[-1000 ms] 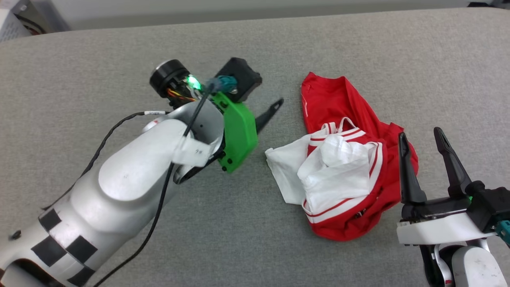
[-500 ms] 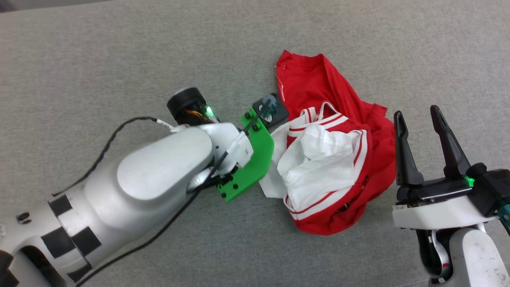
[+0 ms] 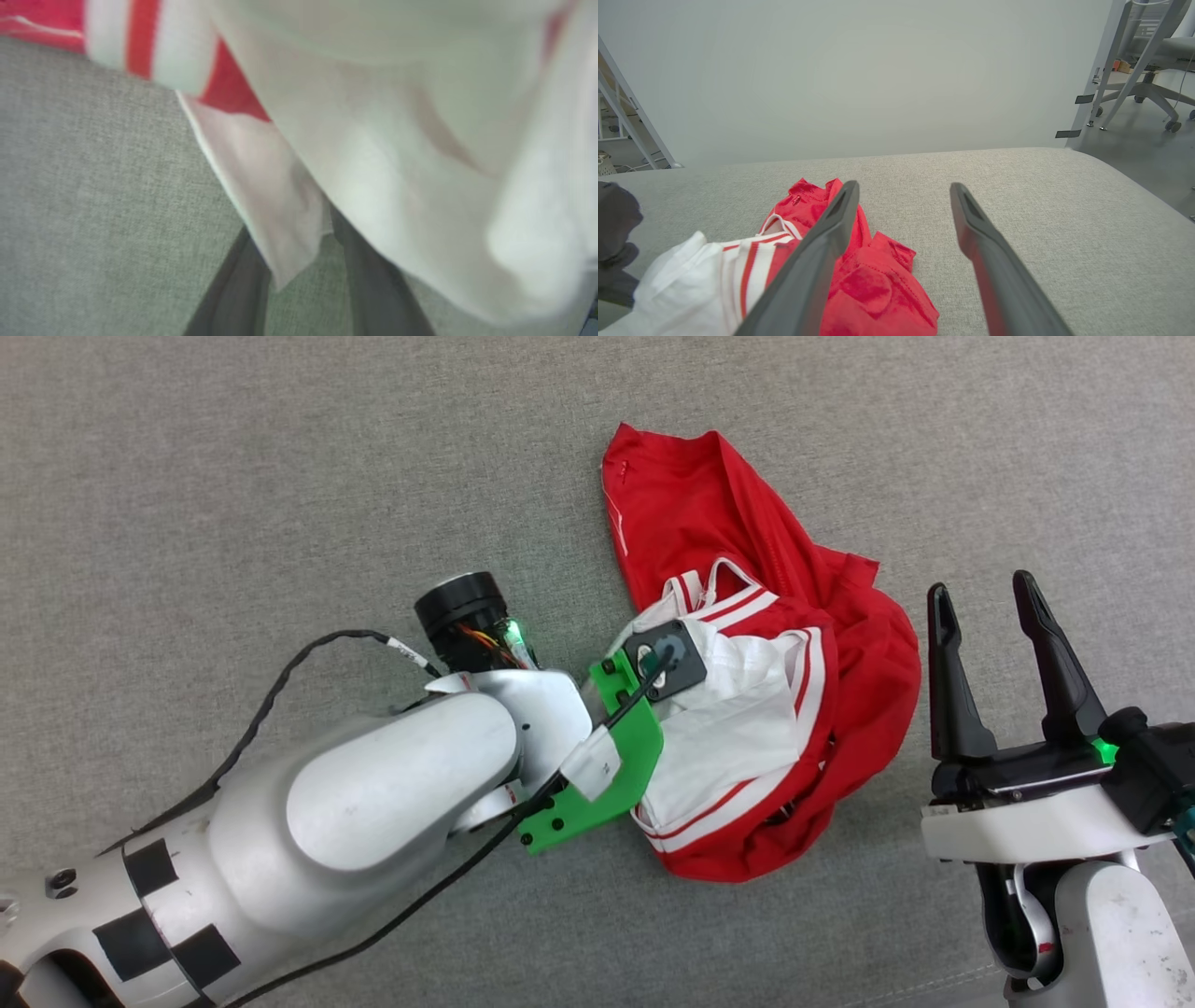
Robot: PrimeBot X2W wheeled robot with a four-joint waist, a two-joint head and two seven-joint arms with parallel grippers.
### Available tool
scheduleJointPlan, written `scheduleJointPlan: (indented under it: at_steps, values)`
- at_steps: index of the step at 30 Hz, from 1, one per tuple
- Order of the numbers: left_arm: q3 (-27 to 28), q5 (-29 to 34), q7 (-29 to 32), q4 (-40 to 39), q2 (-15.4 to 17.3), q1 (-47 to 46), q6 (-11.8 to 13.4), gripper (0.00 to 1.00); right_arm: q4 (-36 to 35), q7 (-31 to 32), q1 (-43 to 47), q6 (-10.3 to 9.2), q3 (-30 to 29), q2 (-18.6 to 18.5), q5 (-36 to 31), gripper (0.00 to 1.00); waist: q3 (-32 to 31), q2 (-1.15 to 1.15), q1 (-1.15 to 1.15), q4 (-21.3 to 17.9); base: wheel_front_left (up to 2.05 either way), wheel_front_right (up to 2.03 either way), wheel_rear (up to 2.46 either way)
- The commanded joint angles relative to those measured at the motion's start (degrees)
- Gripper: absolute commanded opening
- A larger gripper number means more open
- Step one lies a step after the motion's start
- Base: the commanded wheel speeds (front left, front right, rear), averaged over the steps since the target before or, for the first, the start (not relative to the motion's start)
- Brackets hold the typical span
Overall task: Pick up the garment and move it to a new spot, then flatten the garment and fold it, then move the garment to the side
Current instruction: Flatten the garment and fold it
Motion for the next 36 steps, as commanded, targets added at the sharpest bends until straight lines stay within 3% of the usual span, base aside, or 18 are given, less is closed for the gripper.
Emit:
scheduleJointPlan:
  at_steps: [1, 8, 14, 22, 27, 36]
  values:
    - [-1.9, 0.4, -1.2, 2.0, 0.4, 3.4, -0.2, 0.00, 0.1, -0.3, -1.2, -0.04, -0.1, -0.1, -0.1, 1.00, -0.6, 0.00, 0.00, 0.7, 0.00, 0.00, 0.00]
    - [-1.9, -2.9, -18.9, 3.8, 0.8, -1.1, -0.2, 0.00, 0.4, -0.3, 0.7, -0.04, -0.9, -0.1, -1.3, 1.00, -5.2, 0.00, 0.00, 4.5, 0.00, 0.00, 0.00]
    - [0.3, -7.0, -29.3, 5.4, 5.8, -1.1, -0.1, 0.00, 0.6, -0.3, 2.6, -0.04, -1.2, -0.1, -1.8, 1.00, -8.7, 0.00, 0.00, 7.3, 0.00, 0.00, 0.00]
    - [5.0, -12.9, -35.7, 6.5, 14.6, 7.0, 4.1, 0.00, 0.2, -0.3, 4.2, -0.04, -2.0, -0.1, -2.3, 1.00, -10.1, 0.00, 0.00, 9.5, 0.00, 0.00, 0.00]
    - [7.1, -17.1, -38.4, 9.8, 18.5, 12.7, 6.4, 0.00, 0.1, -0.3, 4.1, -0.04, -2.1, -0.1, -2.6, 1.00, -9.6, 0.00, 0.00, 10.2, 0.00, 0.00, 0.00]
    - [8.0, -23.2, -40.6, 18.9, 18.7, 20.3, 6.7, 0.00, 0.4, -0.3, 3.8, -0.04, -1.9, -0.1, -3.0, 1.00, -9.0, 0.00, 0.00, 10.8, 0.00, 0.00, 0.00]
